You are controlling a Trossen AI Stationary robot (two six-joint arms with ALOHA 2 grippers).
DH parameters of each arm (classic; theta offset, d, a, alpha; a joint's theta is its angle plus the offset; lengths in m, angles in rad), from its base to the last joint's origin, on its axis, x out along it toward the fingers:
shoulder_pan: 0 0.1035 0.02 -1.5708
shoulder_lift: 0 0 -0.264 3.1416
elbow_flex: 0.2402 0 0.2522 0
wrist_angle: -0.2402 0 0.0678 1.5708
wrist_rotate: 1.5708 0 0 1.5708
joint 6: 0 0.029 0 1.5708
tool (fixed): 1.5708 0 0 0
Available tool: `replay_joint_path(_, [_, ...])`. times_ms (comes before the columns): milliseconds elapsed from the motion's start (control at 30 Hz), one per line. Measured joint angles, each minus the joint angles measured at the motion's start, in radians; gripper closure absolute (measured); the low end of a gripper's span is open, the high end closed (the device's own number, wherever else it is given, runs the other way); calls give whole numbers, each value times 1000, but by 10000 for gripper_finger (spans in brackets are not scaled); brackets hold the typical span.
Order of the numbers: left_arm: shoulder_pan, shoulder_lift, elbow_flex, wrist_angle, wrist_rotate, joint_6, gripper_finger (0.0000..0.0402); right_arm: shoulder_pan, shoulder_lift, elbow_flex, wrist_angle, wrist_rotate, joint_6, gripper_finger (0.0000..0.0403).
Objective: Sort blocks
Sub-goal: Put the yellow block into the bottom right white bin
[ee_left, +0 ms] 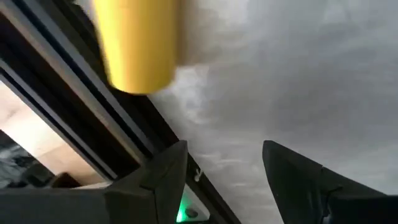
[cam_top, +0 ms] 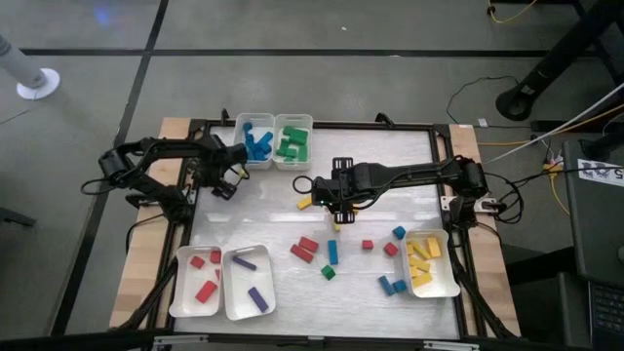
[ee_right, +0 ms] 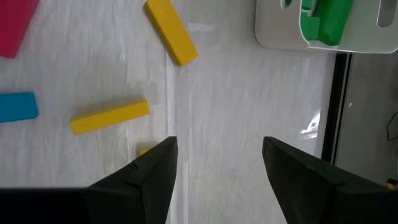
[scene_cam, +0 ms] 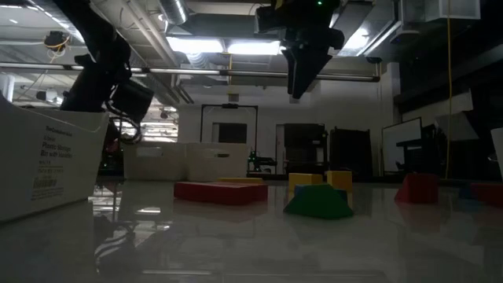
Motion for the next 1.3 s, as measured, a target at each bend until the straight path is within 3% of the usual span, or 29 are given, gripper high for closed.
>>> replay_joint_path(233, [-48,-11,44,-6,-22,44,204,0,0,0,1,0,-6,169])
replay_joint_path(500, [-31,-29,99,69,-292,55,204,0,0,0,1,0,-7,169])
replay_joint_path(867, [133,-24,97,63,-290,56,204,0,0,0,1,0,-7,169])
replay_joint_path(1067, [210,-24,97,120,-211,104,204,0,0,0,1,0,-7,169])
replay_joint_path(1300, [210,-24,97,150,-206,54,204,0,0,0,0,0,-7,169])
